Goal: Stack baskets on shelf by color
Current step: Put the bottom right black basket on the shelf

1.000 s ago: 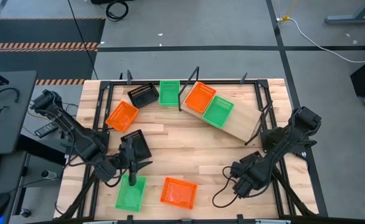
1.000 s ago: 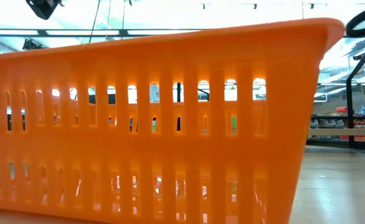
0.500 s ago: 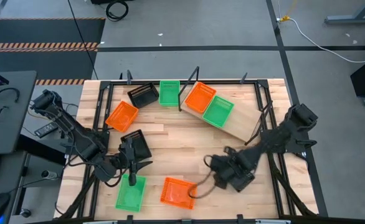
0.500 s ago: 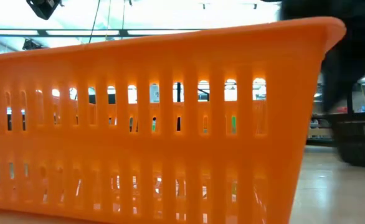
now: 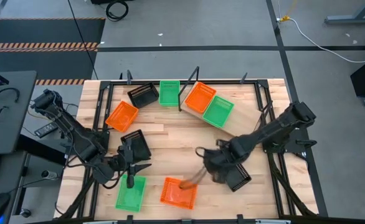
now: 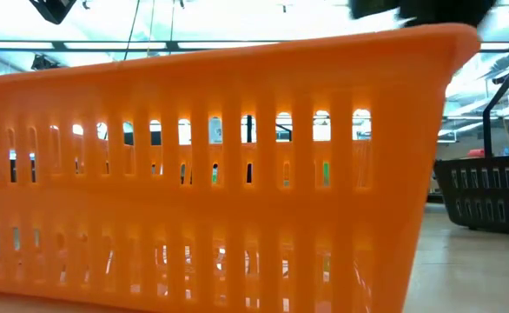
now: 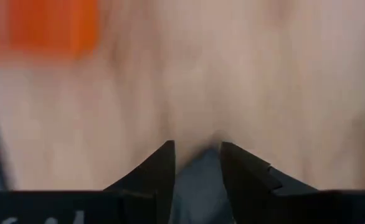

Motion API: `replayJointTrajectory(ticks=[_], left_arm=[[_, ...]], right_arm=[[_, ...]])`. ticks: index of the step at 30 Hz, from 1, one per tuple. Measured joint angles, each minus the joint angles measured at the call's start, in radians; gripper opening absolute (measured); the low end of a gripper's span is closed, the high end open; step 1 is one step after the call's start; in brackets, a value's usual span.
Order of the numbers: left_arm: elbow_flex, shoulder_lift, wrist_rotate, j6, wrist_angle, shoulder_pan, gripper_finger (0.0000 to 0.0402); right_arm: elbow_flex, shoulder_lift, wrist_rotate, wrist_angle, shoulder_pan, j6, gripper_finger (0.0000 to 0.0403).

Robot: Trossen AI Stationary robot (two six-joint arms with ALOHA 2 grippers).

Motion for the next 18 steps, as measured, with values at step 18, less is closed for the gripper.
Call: replayJointTrajectory(ticks=[18], left_arm=[[0.0, 0.0, -0.003, -0.016, 0.009, -0.003, 0.0117]], right_arm=[[-0.014, 0.0, 0.073, -0.157, 0.484, 0.064, 0.0134]])
